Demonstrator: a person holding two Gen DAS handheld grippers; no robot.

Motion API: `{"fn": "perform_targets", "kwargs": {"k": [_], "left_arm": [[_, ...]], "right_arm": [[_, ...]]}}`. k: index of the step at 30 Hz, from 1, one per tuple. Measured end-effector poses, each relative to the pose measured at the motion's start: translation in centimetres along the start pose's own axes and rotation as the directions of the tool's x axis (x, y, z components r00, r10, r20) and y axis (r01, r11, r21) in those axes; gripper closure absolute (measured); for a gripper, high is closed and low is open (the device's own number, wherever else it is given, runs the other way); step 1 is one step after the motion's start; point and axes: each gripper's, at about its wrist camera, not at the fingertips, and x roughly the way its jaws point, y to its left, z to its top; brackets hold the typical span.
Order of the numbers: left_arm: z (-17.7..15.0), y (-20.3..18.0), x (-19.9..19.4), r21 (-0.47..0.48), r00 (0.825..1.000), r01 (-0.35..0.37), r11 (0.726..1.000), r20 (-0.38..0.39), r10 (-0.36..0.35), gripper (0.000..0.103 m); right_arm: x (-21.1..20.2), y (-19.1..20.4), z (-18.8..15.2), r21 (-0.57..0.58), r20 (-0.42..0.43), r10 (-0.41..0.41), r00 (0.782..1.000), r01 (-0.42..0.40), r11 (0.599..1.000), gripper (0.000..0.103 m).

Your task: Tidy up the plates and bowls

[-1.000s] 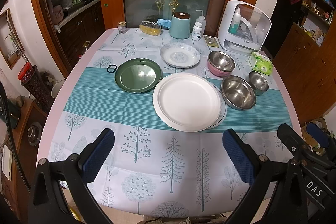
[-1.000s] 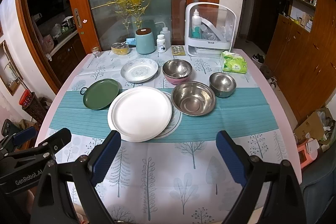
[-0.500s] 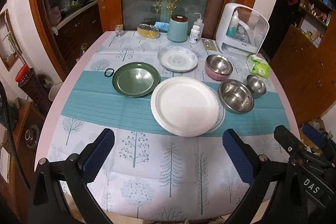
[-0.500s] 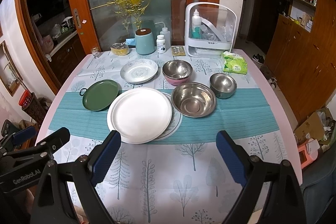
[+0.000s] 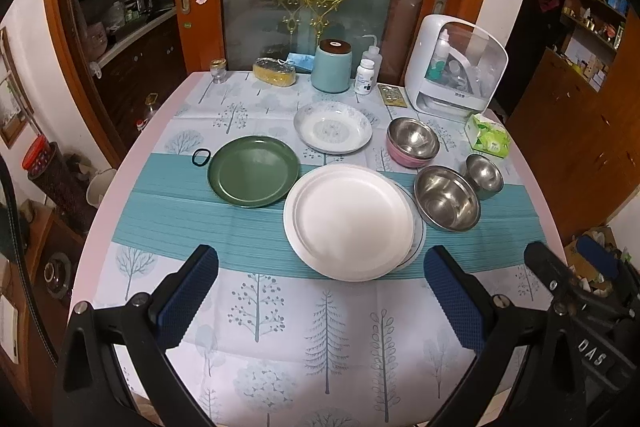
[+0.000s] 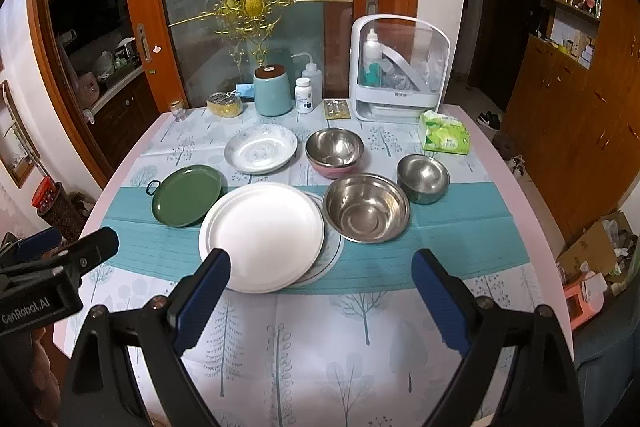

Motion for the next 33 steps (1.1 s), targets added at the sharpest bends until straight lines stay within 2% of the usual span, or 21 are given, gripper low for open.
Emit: {"fn": "perform_targets", "kwargs": {"k": [7, 10, 14, 20, 23, 26, 29, 33], "left_arm": [[0.0, 0.0, 0.2, -0.002, 1.000, 0.008, 1.000, -0.011, -0.008, 0.001], [0.0, 0.2, -0.1, -0.021, 1.000, 0.012, 1.000, 0.018, -0.011, 0.001], [0.3, -0.1, -0.3, 0.021, 0.999, 0.021, 1.000, 0.025, -0.021, 0.001], [1.3, -0.2, 0.3, 0.081, 0.998, 0.059, 0.995, 0.033, -0.062, 0.001], [1.3, 0.0, 1.4, 0.107, 0.997, 0.073, 0.992, 0.024, -0.075, 0.001], [1.0, 0.4, 3.6, 0.145, 0.994, 0.111, 0.983, -0.025, -0.109, 0.001], [0.6, 1.1, 5.7, 0.142, 0.985, 0.167, 0.976, -0.075, -0.157, 0.001], [0.3, 2.5, 10.3, 0.075, 0.957, 0.248, 0.966, -0.175, -0.232, 0.001]], "right_arm": [[-0.2, 0.0, 0.5, -0.002, 0.015, -0.003, 1.000, 0.003, 1.000, 0.010], [-0.4, 0.2, 0.4, -0.010, 0.020, -0.005, 1.000, 0.005, 1.000, 0.010], [-0.6, 0.3, 0.4, -0.019, 0.028, 0.008, 1.000, -0.008, 1.000, 0.010], [0.7, -0.3, 0.9, -0.019, -0.016, 0.095, 0.995, -0.095, 0.995, 0.010], [3.0, -1.4, 0.3, 0.019, -0.070, 0.189, 0.979, -0.188, 0.982, 0.010], [5.9, -2.0, -0.8, 0.025, -0.121, 0.202, 0.972, -0.200, 0.979, 0.010], [8.7, -2.4, -1.8, 0.035, -0.171, 0.206, 0.964, -0.203, 0.979, 0.013], [13.3, -3.8, -3.4, 0.120, -0.262, 0.257, 0.930, -0.233, 0.965, 0.024]]}}
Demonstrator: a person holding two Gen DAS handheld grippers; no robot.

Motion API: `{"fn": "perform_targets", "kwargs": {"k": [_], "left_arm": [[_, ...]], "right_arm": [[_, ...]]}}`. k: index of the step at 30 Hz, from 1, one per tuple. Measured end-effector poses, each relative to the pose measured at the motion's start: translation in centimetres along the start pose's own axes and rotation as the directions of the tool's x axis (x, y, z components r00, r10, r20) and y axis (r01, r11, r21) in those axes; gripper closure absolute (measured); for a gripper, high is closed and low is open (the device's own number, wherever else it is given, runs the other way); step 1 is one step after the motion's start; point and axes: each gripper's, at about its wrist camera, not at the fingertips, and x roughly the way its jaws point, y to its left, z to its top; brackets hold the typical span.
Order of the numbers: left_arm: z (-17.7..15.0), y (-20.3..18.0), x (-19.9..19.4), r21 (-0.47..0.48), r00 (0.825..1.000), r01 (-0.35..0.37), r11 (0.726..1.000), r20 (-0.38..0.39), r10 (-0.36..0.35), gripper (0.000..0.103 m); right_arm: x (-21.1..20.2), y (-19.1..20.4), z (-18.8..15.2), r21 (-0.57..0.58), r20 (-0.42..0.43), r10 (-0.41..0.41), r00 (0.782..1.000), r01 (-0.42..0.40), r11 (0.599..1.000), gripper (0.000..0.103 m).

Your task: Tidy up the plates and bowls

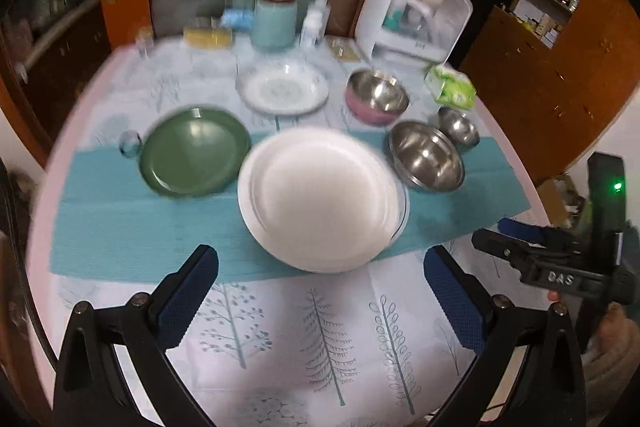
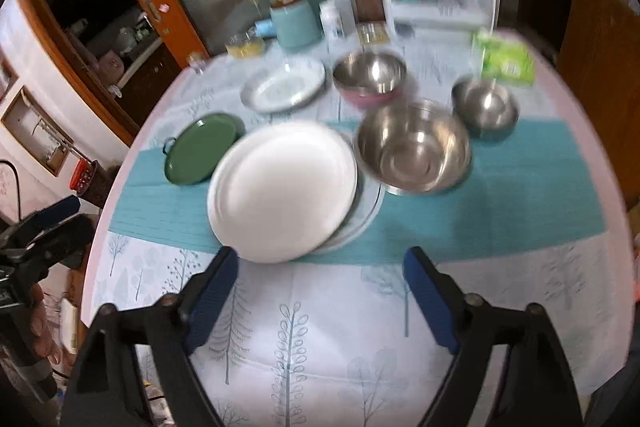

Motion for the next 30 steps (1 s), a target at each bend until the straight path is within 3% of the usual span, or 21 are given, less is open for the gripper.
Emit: {"fn": "perform_targets", "kwargs": {"k": [4, 7, 10, 15, 22, 24, 30], "left_arm": [[0.6, 2.6, 3.4, -0.072, 0.998, 0.033, 0.997, -0.056, -0.037, 0.001], [1.7, 4.0, 6.0, -0.086, 0.995, 0.001, 0.996, -0.100, -0.010, 0.001], [2.4, 5.3, 8.8, -0.107, 0.987, -0.007, 0.994, -0.163, -0.011, 0.004], [3.5, 7.0, 12.9, -0.169, 0.967, 0.032, 0.985, -0.243, -0.073, 0.010], [5.1, 7.9, 15.9, -0.225, 0.951, 0.069, 0.972, -0.279, -0.132, 0.017], [5.3, 7.9, 16.4, -0.231, 0.944, 0.087, 0.969, -0.291, -0.154, 0.023], [5.7, 8.8, 17.7, -0.268, 0.932, 0.084, 0.960, -0.319, -0.171, 0.026]], "right_arm": [[3.2, -1.9, 0.7, 0.059, -0.066, 0.020, 0.998, -0.016, 0.998, 0.033], [5.2, -2.7, 1.9, 0.072, -0.091, 0.012, 0.996, -0.006, 0.997, 0.034], [7.2, -3.4, 3.3, 0.092, -0.120, 0.010, 0.993, 0.001, 0.996, 0.034], [10.4, -4.4, 5.4, 0.136, -0.175, 0.046, 0.984, -0.022, 0.990, 0.044], [13.6, -5.5, 6.8, 0.183, -0.241, 0.075, 0.967, -0.031, 0.983, 0.053], [14.2, -5.5, 6.8, 0.190, -0.253, 0.087, 0.964, -0.039, 0.981, 0.055], [15.3, -5.7, 7.2, 0.242, -0.267, 0.130, 0.955, -0.064, 0.968, 0.059]]}}
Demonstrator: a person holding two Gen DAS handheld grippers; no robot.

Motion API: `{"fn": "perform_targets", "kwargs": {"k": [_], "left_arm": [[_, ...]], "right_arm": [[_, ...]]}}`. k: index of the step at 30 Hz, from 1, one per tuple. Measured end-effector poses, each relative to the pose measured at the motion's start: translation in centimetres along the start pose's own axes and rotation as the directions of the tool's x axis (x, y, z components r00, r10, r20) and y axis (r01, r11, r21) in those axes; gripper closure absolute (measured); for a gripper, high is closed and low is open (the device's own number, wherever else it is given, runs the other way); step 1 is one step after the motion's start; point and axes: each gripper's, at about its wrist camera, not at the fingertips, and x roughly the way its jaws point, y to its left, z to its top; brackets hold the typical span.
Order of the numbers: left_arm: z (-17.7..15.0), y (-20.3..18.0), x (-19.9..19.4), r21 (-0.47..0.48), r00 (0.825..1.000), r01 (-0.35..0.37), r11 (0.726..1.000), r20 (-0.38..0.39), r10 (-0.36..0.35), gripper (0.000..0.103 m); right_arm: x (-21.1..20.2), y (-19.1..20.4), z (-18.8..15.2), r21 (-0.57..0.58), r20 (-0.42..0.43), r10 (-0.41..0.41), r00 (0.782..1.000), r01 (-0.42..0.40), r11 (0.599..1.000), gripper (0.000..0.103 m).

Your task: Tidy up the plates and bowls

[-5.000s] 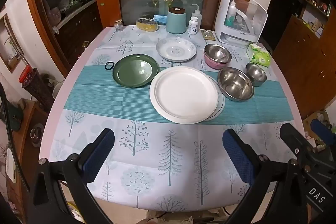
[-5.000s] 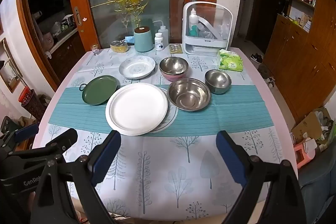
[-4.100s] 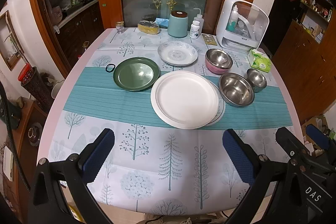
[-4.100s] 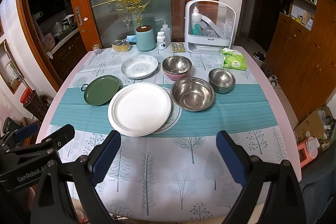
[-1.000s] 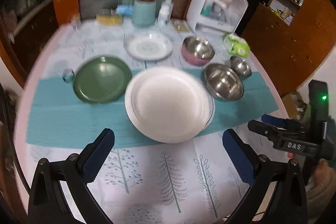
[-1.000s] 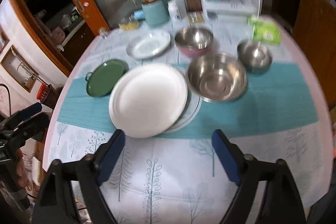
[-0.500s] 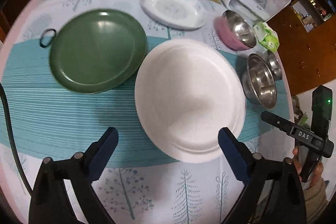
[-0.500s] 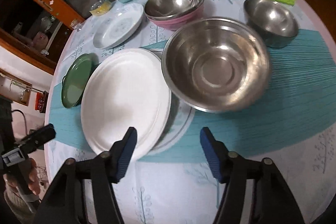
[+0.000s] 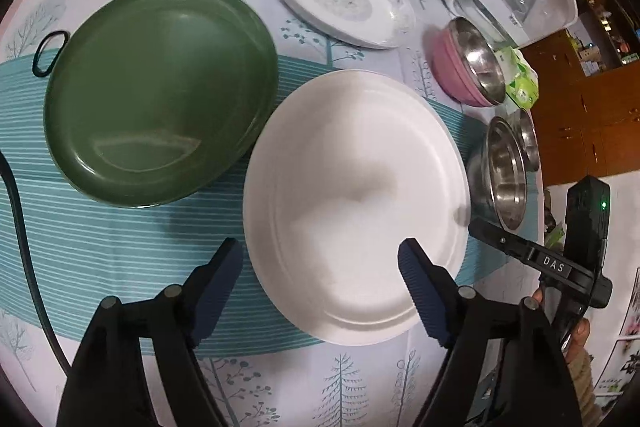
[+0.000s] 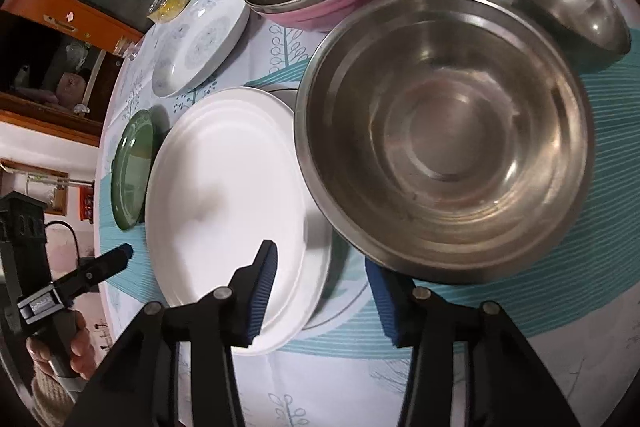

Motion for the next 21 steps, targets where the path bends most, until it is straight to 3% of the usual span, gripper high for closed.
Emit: {"fn": "perform_targets", "kwargs": {"k": [5, 10, 21], "left_arm": [[0.7, 0.8, 0.9, -0.033, 0.999, 0.013, 0.999, -0.028, -0.014, 0.031], [1.3, 0.9, 1.6, -0.029, 0.999, 0.001, 1.000, -0.041, -0.002, 0.038], [2.5, 1.5, 2.3, -0.021, 0.999, -0.017, 1.000, -0.044, 0.016, 0.044]], "right_arm": [[0.8, -0.2, 0.3, 0.026, -0.019, 0.015, 1.000, -0.014, 1.000, 0.070], [1.2, 0.0, 0.5, 0.037, -0.020, 0.012, 1.000, -0.011, 0.999, 0.073], [1.9, 0.2, 0.7, 0.051, -0.023, 0.000, 1.000, 0.001, 0.999, 0.080]]}}
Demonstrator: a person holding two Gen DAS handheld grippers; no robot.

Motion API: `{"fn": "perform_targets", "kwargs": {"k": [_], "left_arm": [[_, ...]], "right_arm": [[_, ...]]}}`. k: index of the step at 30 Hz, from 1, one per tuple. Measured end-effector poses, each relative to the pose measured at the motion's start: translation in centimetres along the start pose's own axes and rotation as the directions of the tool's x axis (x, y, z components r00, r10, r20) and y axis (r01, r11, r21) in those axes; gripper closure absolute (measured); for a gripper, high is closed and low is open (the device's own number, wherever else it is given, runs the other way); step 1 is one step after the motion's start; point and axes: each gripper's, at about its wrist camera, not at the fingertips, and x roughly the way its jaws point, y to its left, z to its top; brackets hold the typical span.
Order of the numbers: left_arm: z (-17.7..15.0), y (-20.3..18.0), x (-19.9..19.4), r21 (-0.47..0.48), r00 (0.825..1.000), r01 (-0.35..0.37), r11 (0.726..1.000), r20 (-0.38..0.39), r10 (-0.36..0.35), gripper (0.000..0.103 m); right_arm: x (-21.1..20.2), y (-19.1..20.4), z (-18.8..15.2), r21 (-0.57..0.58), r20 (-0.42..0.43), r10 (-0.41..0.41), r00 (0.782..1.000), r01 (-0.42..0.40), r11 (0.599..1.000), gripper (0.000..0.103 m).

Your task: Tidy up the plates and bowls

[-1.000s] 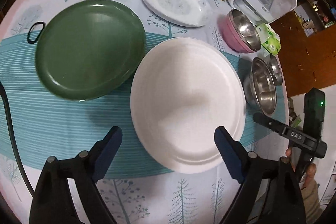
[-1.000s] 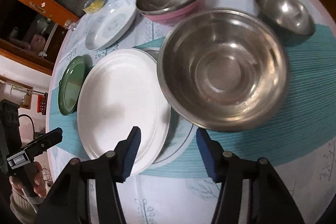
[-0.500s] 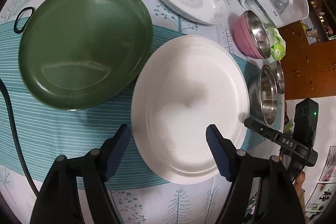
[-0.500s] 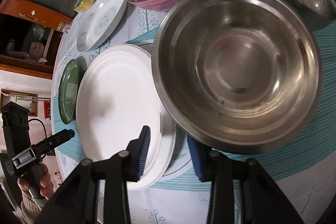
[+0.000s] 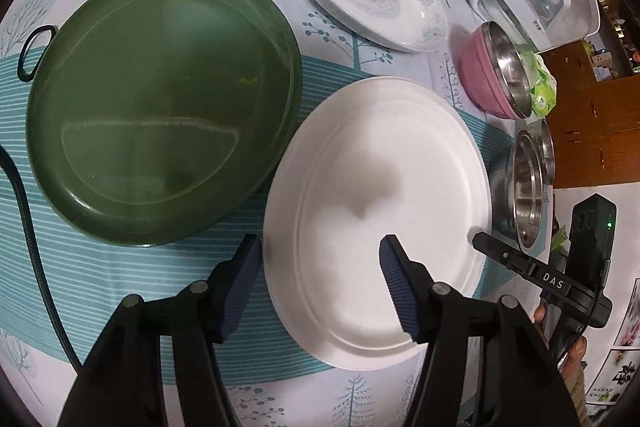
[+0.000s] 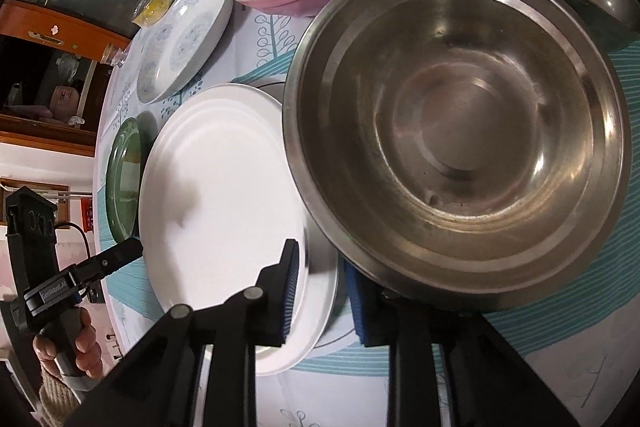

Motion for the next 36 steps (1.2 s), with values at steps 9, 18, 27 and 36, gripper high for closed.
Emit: {"fn": "perform_targets", "kwargs": {"k": [9, 18, 27, 36], "left_arm": [[0.1, 0.3, 1.1, 0.021, 0.999, -0.025, 0.999, -0.038, 0.026, 0.062], [-1.0, 0.4, -0.2, 0.067, 0.997, -0.067, 0.996, -0.024, 0.069, 0.086], [-4.4, 0.3, -3.1, 0.073, 0.999, -0.040, 0.996, -0.025, 0.042, 0.086], [-11.8, -0.7, -6.3, 0.115, 0.999, -0.029, 0.993, -0.021, 0.031, 0.086]], "right_arm": [[0.2, 0.3, 0.0, -0.019, 0.005, -0.013, 1.000, 0.013, 1.000, 0.086], [-0.5, -0.1, -0.5, -0.024, 0.006, -0.024, 1.000, 0.024, 0.999, 0.086], [-2.3, 0.8, -2.9, -0.058, -0.013, -0.014, 1.000, 0.013, 0.998, 0.086], [-5.4, 1.4, -8.0, -0.133, -0.021, -0.030, 0.999, 0.027, 0.991, 0.086]]}}
